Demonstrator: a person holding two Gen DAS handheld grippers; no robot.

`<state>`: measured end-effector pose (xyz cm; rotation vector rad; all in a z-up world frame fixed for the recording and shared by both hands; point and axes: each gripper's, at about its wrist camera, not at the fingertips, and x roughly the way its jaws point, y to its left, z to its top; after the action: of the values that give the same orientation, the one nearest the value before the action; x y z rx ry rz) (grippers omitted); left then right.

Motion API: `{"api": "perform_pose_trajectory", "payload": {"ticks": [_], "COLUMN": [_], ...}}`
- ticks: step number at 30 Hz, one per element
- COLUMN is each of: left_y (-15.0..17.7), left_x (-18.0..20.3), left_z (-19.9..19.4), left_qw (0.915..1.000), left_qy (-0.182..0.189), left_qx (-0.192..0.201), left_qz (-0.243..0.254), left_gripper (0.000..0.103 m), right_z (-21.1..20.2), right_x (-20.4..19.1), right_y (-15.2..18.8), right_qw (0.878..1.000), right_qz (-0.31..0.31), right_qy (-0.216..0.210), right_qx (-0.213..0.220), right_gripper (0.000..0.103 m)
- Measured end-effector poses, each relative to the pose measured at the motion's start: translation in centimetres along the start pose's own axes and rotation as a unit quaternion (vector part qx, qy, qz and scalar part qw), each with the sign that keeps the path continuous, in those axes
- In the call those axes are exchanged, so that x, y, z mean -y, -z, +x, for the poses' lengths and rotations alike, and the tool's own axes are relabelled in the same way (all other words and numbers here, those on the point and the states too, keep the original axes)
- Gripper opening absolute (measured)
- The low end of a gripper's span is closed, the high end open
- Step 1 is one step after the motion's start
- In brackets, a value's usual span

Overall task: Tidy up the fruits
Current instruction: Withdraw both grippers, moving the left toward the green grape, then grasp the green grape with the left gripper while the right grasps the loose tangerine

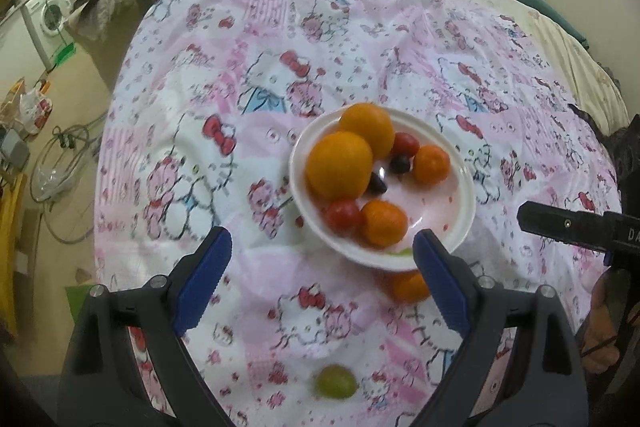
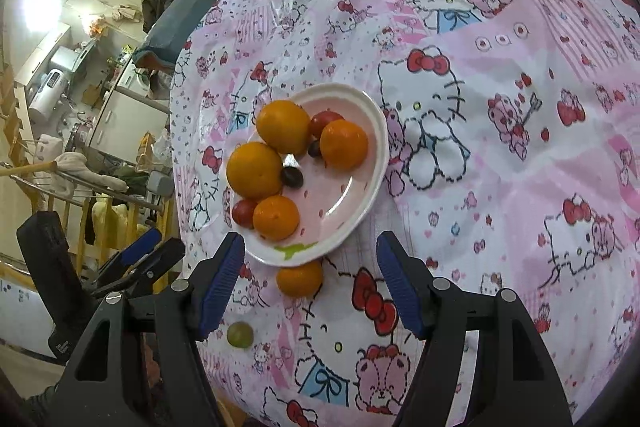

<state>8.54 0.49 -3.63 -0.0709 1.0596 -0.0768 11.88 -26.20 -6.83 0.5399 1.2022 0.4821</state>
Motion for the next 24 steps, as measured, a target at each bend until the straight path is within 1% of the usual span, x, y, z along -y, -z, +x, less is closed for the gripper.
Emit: {"api": "perform_pose_trajectory", "payload": {"ticks": [2, 5, 8, 10, 12, 14, 16, 17, 18, 19, 22, 23, 24], "left_y": [0.6, 1.7, 2.9, 4.1, 5.2, 6.5, 7.6, 8.1, 8.6, 8.7, 9.1, 9.1, 9.2], "left_x": [-0.5, -1.1, -1.6, -1.7, -1.2, -0.3, 0.4, 0.8, 1.2, 1.5, 2.4, 2.6, 2.8], "left_z": [-0.2, -0.3, -0.2, 0.1, 0.4, 0.8, 1.5, 2.0, 2.5, 2.9, 3.7, 3.7, 3.8], "left_qw": [0.9999, 0.9994, 0.9975, 0.9946, 0.9922, 0.9902, 0.9878, 0.986, 0.9845, 0.9841, 0.9832, 0.9832, 0.9831], "left_qy": [0.001, 0.006, 0.032, 0.048, 0.056, 0.05, 0.043, 0.042, 0.042, 0.041, 0.031, 0.028, 0.019], "left_qx": [-0.008, -0.031, -0.059, -0.086, -0.109, -0.13, -0.148, -0.159, -0.167, -0.169, -0.172, -0.171, -0.17], "left_qz": [-0.006, -0.011, -0.023, -0.032, -0.023, 0.003, 0.022, 0.029, 0.035, 0.038, 0.051, 0.056, 0.065], "left_gripper": [0.09, 0.09, 0.09, 0.09, 0.09, 0.089, 0.077, 0.065, 0.056, 0.054, 0.053, 0.049, 0.04], "right_z": [0.1, 0.1, 0.2, 0.3, 0.5, 0.7, 0.7, 0.7, 0.6, 0.6, 0.5, 0.4, 0.5], "right_x": [0.1, 0.1, 0.2, 0.4, 0.5, 0.5, 0.4, 0.4, 0.3, 0.3, 0.1, 0.0, 0.0], "right_y": [0.4, 0.9, 1.0, 0.9, 0.8, 0.8, 0.8, 0.9, 0.9, 0.9, 0.9, 0.9, 0.9], "right_qw": [1.0, 1.0, 1.0, 1.0, 1.0, 1.0, 1.0, 1.0, 1.0, 1.0, 1.0, 1.0, 1.0], "right_qz": [0.003, 0.004, 0.006, 0.008, 0.012, 0.014, 0.012, 0.012, 0.011, 0.01, 0.006, 0.004, 0.004], "right_qy": [0.004, 0.009, 0.011, 0.01, 0.01, 0.01, 0.01, 0.009, 0.009, 0.009, 0.008, 0.008, 0.008], "right_qx": [-0.005, -0.008, -0.005, -0.006, -0.007, -0.01, -0.011, -0.01, -0.01, -0.01, -0.009, -0.009, -0.009], "right_gripper": [0.071, 0.071, 0.071, 0.071, 0.071, 0.071, 0.071, 0.071, 0.071, 0.071, 0.071, 0.071, 0.071]}}
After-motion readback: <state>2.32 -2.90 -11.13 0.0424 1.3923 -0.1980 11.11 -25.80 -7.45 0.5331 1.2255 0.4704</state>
